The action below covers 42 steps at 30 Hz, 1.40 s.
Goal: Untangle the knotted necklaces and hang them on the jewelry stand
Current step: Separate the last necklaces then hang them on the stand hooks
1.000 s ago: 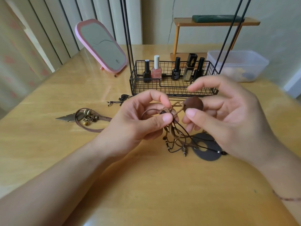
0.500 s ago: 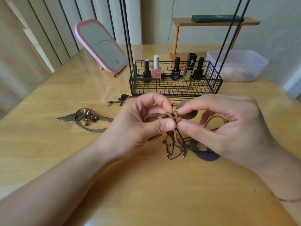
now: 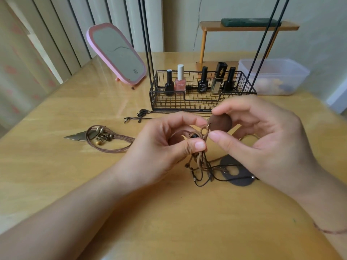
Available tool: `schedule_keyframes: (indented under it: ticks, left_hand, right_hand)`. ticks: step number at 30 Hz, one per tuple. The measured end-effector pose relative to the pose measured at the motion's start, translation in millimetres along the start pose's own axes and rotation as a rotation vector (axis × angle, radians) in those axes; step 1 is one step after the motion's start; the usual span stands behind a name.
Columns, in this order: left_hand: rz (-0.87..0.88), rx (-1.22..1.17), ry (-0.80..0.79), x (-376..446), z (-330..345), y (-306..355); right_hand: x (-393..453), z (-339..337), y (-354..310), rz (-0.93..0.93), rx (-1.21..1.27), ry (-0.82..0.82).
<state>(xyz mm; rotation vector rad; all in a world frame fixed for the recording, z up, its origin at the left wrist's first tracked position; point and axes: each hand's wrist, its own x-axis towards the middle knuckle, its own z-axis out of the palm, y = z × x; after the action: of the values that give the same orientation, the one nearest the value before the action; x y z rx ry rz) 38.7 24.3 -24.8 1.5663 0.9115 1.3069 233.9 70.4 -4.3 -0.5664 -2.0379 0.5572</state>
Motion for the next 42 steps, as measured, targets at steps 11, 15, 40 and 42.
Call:
schedule_keyframes:
  ticks: [11,15,40,42]
  left_hand:
    - [-0.061,-0.001,0.019,0.8,2.7,1.5]
    - [-0.078,-0.015,0.049,1.9,1.9,-1.0]
    - [-0.043,0.41,-0.215,-1.0,-3.5,11.4]
    - [-0.043,0.442,-0.233,-1.6,-4.0,11.9]
  right_hand:
    - [-0.7,7.9,4.1,0.146,0.142,0.022]
    - [0.0,9.2,5.7,0.131,0.115,-0.022]
    - [-1.3,10.2,8.3,0.198,0.047,-0.074]
    - [-2.2,13.1,7.4,0.184,-0.006,-0.03]
